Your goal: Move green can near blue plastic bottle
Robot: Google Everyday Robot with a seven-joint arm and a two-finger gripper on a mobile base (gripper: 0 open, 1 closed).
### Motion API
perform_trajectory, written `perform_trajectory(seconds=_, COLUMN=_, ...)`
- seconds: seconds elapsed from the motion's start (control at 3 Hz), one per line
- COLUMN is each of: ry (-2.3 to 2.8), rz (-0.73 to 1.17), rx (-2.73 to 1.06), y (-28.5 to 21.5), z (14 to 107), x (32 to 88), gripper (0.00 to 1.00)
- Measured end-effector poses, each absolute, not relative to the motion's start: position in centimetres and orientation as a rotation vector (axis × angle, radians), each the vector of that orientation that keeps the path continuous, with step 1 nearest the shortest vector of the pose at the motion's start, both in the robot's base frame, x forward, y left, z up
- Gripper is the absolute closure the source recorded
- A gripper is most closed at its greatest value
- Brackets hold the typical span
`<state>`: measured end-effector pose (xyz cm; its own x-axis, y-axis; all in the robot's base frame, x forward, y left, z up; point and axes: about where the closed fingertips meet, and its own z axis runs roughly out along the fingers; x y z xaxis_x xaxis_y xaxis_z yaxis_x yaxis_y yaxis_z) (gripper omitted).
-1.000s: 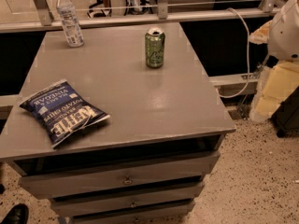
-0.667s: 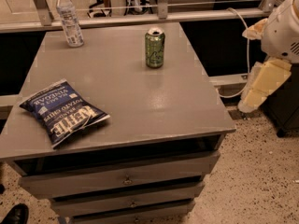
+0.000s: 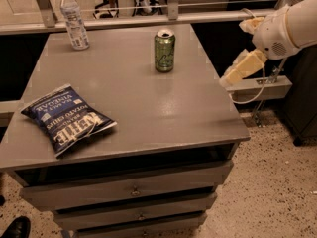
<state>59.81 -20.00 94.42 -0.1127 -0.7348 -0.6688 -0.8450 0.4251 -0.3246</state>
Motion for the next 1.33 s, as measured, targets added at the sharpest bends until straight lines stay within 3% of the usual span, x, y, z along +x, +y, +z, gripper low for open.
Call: perform_trajectory(seconds=1.33, ry=1.626, rz=0.625, rx=-1.011, y=-10.9, z=88.5, x=73.9, gripper=0.0)
